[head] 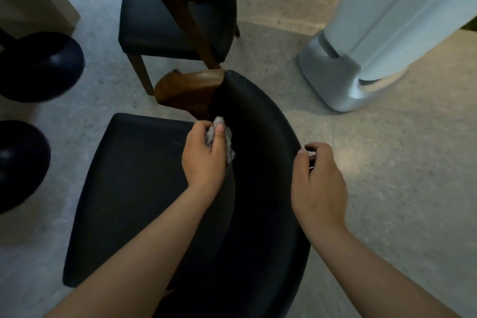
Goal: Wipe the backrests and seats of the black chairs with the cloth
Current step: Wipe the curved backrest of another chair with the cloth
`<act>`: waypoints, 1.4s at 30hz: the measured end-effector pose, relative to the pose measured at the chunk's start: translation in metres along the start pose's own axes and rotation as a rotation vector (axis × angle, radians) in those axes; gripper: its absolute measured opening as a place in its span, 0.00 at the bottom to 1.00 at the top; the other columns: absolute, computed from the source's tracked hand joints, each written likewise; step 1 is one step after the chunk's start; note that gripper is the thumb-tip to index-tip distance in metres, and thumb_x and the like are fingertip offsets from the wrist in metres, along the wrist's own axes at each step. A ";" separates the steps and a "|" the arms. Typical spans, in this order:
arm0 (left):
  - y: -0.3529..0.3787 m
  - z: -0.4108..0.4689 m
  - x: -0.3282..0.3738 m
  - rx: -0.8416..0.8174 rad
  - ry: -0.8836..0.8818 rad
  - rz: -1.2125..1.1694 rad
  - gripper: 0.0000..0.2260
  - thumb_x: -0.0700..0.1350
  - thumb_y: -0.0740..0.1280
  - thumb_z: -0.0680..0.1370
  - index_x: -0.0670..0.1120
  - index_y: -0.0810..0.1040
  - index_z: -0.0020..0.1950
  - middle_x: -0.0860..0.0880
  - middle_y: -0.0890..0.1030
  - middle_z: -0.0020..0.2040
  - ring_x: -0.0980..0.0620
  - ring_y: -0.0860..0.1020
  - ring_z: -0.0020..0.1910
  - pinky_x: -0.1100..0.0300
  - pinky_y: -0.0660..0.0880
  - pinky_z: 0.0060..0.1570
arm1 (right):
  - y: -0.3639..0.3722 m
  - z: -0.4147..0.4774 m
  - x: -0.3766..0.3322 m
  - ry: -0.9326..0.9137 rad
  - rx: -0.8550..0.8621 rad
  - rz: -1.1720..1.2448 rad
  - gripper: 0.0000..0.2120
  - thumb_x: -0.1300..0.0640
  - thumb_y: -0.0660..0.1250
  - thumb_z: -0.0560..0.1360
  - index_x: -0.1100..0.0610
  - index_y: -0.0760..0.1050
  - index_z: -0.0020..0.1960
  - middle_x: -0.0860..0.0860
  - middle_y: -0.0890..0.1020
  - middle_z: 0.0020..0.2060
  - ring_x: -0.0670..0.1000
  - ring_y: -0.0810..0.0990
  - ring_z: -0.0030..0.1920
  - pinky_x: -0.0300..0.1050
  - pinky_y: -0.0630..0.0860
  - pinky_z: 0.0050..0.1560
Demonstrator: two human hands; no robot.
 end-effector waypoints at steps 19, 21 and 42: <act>0.052 0.037 0.076 0.118 0.363 0.235 0.10 0.54 0.65 0.79 0.48 0.76 0.50 0.51 0.74 0.47 0.57 0.73 0.40 0.65 0.70 0.38 | 0.017 0.051 -0.020 -0.118 0.024 -0.132 0.14 0.50 0.54 0.81 0.55 0.71 0.60 0.49 0.79 0.35 0.52 0.76 0.35 0.45 0.65 0.35; 0.051 0.042 0.070 0.165 0.335 0.208 0.10 0.54 0.64 0.79 0.47 0.76 0.50 0.51 0.74 0.46 0.57 0.73 0.40 0.65 0.70 0.38 | 0.018 0.050 -0.020 -0.122 0.026 -0.138 0.15 0.49 0.53 0.81 0.55 0.71 0.60 0.48 0.78 0.34 0.51 0.76 0.34 0.46 0.67 0.35; 0.045 0.036 0.038 0.360 0.123 -0.079 0.07 0.54 0.60 0.81 0.51 0.72 0.50 0.52 0.76 0.49 0.60 0.75 0.44 0.68 0.71 0.43 | 0.018 0.048 -0.023 -0.140 0.020 -0.147 0.20 0.45 0.50 0.78 0.55 0.71 0.60 0.48 0.79 0.36 0.50 0.77 0.35 0.50 0.75 0.36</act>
Point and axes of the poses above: each hand's wrist, its own z-axis towards the middle knuckle, its own y-axis out of the palm, x = y × z, the point moved 4 cm from there along z, towards the middle knuckle
